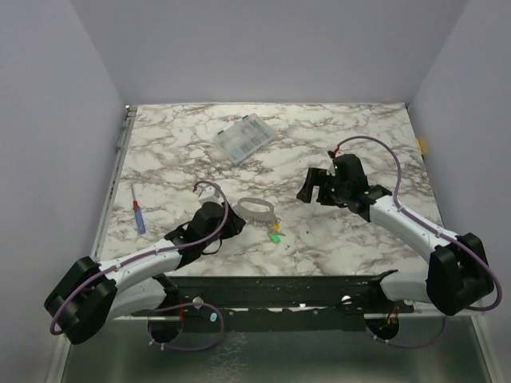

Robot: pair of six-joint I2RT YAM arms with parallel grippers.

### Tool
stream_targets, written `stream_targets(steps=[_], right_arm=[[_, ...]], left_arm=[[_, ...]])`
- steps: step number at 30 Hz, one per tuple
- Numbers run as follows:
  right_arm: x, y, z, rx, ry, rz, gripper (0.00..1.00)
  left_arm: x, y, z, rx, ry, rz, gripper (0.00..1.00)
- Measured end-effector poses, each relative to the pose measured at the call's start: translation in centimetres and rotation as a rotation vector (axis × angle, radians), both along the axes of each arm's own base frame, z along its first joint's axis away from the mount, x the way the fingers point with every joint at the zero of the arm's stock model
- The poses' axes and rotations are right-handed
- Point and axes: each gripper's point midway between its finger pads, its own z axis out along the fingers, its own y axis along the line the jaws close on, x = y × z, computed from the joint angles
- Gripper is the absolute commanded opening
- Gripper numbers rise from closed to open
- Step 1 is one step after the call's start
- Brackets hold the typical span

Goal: Put the keys on the keyring

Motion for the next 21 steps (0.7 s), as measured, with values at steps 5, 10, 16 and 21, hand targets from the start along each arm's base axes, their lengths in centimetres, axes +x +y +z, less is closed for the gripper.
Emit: stream_targets(steps=[5, 10, 16, 21], right_arm=[[-0.4, 0.0, -0.5, -0.002, 0.012, 0.017, 0.91], [-0.7, 0.1, -0.7, -0.001, 0.016, 0.027, 0.91], [-0.7, 0.2, -0.7, 0.002, 0.016, 0.037, 0.91], [-0.9, 0.1, -0.9, -0.010, 0.015, 0.048, 0.92]], left_arm=[[0.8, -0.8, 0.7, -0.056, -0.032, 0.015, 0.40], [1.4, -0.8, 1.1, -0.010, -0.062, -0.004, 0.40], [3.0, -1.3, 1.9, 0.112, -0.103, -0.059, 0.39], [3.6, -1.0, 1.3, 0.242, -0.120, -0.122, 0.34]])
